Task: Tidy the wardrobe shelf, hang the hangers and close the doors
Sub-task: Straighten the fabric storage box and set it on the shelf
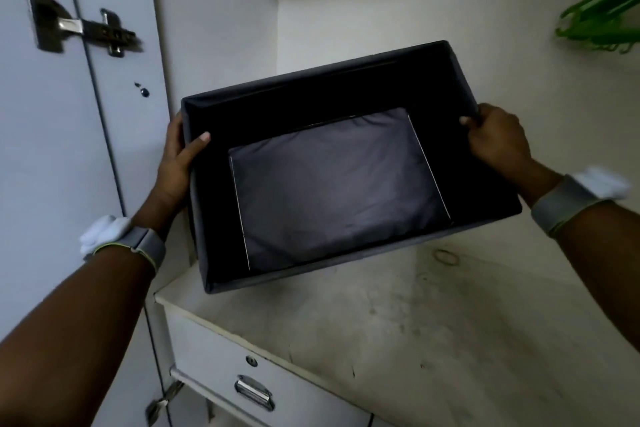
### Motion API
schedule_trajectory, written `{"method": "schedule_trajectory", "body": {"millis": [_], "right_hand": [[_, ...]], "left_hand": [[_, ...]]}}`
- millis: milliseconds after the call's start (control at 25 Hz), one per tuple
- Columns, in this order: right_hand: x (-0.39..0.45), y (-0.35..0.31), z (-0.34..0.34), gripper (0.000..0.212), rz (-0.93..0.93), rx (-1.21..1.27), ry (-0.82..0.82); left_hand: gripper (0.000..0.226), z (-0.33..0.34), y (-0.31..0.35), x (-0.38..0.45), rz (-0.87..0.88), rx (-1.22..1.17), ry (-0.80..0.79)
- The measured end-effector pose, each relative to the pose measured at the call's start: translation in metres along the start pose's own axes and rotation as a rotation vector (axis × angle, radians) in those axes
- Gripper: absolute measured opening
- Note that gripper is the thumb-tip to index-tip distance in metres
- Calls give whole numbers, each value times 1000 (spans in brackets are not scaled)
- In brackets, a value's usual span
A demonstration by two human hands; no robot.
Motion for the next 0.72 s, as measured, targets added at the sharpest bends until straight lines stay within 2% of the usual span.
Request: {"method": "schedule_trajectory", "body": {"millis": [80, 240, 320, 400, 480, 560, 640, 720], "right_hand": [[16, -11, 6, 28, -31, 15, -74], [42, -23, 29, 28, -122, 48, -251], [53, -35, 49, 27, -168, 57, -332], [59, -45, 74, 29, -199, 50, -398], [61, -52, 104, 28, -220, 30, -466], [64, -53, 125, 25, -230, 25, -521], [69, -55, 130, 28, -245, 34, -546], [72, -57, 132, 33, -274, 43, -558]], "left_hand": [[59, -14, 15, -8, 60, 13, 97], [72, -15, 71, -34, 344, 253, 103], [64, -19, 93, -55, 447, 349, 154], [49, -17, 104, -78, 488, 324, 189], [38, 2, 106, -99, 482, 299, 80], [30, 35, 102, -121, 509, 444, -102], [43, 57, 99, -135, 562, 551, -245], [55, 64, 102, -145, 639, 601, -312]]}}
Point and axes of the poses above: each hand's wrist, its own x-axis towards the middle knuckle, its own z-axis out of the palm, y = z × x, the point moved 10 cm from there along x, towards the middle knuckle, and after that the axes turned 9 degrees about -z, right-handed, at the moved point
